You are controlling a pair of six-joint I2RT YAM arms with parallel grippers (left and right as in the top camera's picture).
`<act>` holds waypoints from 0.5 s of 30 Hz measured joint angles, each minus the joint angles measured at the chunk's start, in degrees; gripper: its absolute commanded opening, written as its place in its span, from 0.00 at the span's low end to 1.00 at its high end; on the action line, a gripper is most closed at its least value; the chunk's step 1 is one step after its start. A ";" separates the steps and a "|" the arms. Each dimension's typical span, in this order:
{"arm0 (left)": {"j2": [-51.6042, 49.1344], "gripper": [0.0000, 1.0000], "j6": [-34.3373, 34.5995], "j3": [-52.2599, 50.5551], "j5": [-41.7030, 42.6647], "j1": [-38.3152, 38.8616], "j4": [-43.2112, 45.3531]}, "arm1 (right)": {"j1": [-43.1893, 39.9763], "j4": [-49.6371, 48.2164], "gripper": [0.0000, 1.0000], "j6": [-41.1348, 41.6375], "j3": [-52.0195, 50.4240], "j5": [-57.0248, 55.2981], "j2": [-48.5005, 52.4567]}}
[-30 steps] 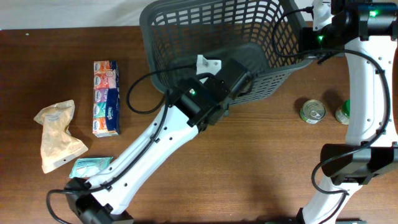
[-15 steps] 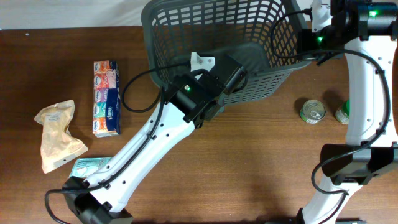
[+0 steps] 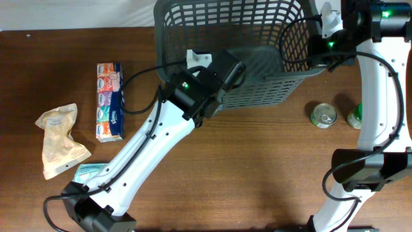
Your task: Pack container
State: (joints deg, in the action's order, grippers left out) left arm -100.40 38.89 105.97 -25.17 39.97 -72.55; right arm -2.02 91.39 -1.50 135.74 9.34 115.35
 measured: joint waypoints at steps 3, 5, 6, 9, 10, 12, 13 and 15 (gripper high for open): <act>0.00 0.02 0.00 0.00 0.00 -1.18 -0.42 | 0.00 0.24 0.04 0.02 0.00 0.00 0.00; 0.00 0.02 0.00 0.00 -0.02 -1.92 -0.50 | 0.00 0.31 0.04 0.00 0.00 0.15 0.00; 0.00 0.02 0.00 0.00 -0.09 -2.25 -0.52 | 0.00 0.35 0.04 0.02 0.00 0.22 0.00; 0.00 0.02 0.00 0.00 -0.37 -2.97 -0.55 | 0.00 0.39 0.04 0.04 0.00 0.61 0.00; 0.00 0.02 0.02 0.00 -0.39 -3.10 -0.55 | 0.00 0.39 0.04 0.04 0.00 0.63 0.00; 0.00 0.02 0.00 0.00 -0.39 -3.19 -0.55 | 0.00 0.42 0.04 0.00 0.00 0.66 0.00; 0.00 0.02 0.00 0.00 -0.39 -3.19 -0.55 | 0.00 0.42 0.04 0.02 0.00 0.66 0.00; 0.00 0.02 0.00 0.00 -0.39 -3.19 -0.55 | 0.00 0.42 0.04 0.00 0.00 0.66 0.00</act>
State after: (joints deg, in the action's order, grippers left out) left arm -100.40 38.89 105.97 -25.56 36.77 -73.10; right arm -2.02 91.81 -1.50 135.74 10.00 115.35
